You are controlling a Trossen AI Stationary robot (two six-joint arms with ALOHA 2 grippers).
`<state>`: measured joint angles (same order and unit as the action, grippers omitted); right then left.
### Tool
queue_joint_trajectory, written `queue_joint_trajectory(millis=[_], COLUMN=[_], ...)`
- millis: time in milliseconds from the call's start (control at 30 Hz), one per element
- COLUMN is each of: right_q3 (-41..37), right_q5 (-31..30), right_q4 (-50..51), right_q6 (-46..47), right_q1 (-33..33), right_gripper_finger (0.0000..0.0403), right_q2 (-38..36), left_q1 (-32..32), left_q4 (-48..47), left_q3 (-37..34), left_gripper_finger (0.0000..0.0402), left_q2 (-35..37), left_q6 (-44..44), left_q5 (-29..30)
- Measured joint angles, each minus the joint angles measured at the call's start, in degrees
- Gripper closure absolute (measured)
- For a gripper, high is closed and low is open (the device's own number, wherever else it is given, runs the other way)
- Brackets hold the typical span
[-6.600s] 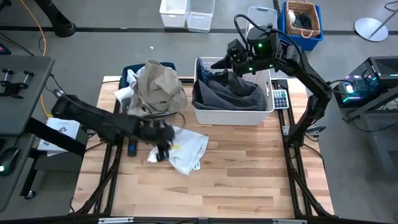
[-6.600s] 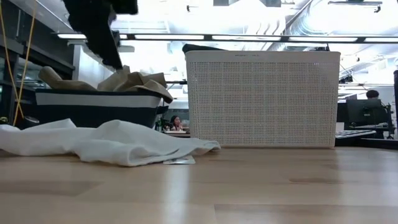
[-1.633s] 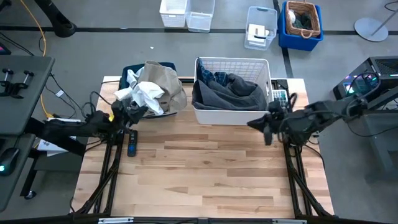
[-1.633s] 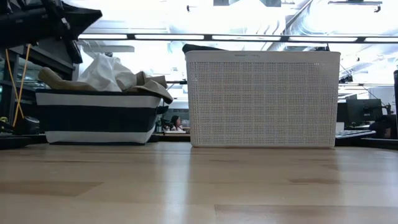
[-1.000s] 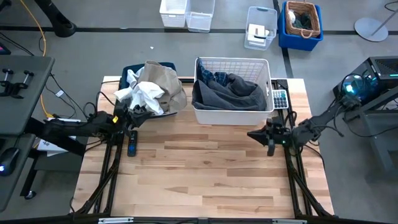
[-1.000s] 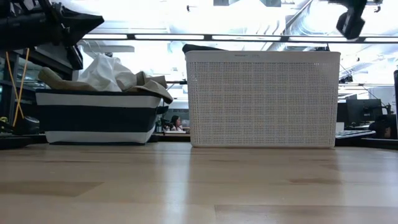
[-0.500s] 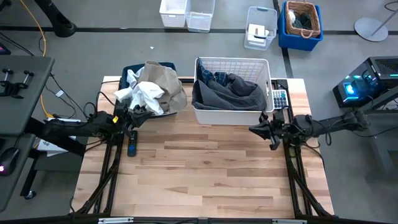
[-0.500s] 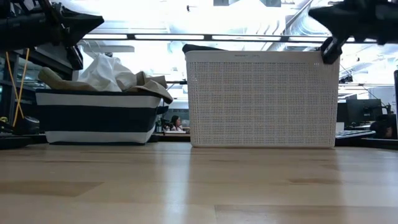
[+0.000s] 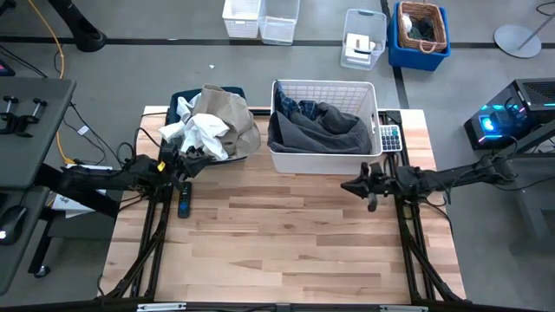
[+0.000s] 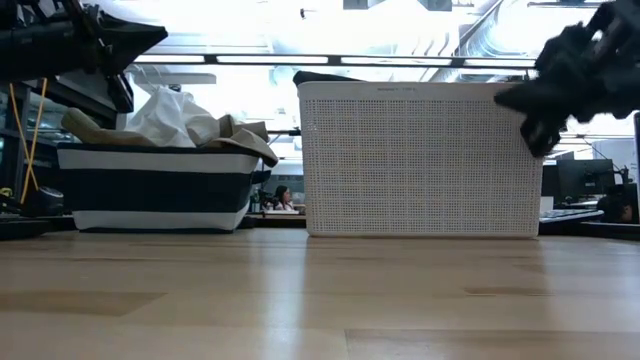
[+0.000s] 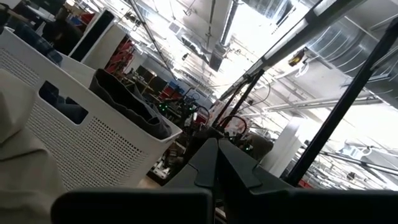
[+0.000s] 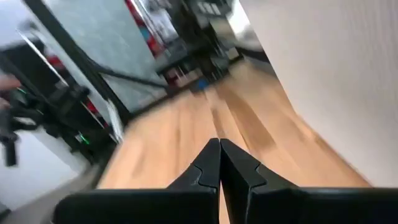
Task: Sort clothes
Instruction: Return to Home Position
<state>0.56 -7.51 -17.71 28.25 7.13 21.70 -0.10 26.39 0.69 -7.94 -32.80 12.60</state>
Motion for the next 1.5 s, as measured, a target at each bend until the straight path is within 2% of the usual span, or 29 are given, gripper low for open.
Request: queue_joint_trajectory(millis=[300,400,500,633,733,867,1067,1500], right_q3=[0.0,0.0,0.0,0.0,0.0,-0.02,-0.02,-0.04], right_q5=[0.23,0.7,1.36,1.66,1.95,2.47,3.72,5.01], right_q4=[15.66,16.04,15.96,16.08,16.14,14.12,15.96,16.21], right_q6=[1.33,1.33,1.33,1.33,1.42,1.52,1.46,1.25], right_q1=[-0.01,0.01,0.01,0.01,-0.3,-1.03,-2.23,-2.59], right_gripper_finger=[0.0403,0.0403,0.0403,0.0403,0.0402,0.0402,0.0402,0.0402], right_q2=[0.01,-0.78,-5.56,-14.45,-21.34,-21.67,-21.69,-20.99], left_q1=[0.0,0.0,-0.04,0.16,1.01,0.41,-0.66,-0.87], left_q4=[-0.07,-1.0,-3.46,-8.9,-14.43,-23.61,-24.41,-24.1], left_q3=[0.0,0.01,0.02,0.07,0.08,0.08,0.04,0.0], left_gripper_finger=[0.0401,0.0401,0.0401,0.0401,0.0401,0.0401,0.0401,0.0401], left_q2=[0.0,0.02,1.54,7.14,7.74,7.74,7.74,7.69], left_q6=[0.0,0.0,0.0,0.0,-0.01,0.19,3.39,4.9], left_q5=[0.0,0.19,0.19,0.16,0.21,0.53,-1.69,-1.57])
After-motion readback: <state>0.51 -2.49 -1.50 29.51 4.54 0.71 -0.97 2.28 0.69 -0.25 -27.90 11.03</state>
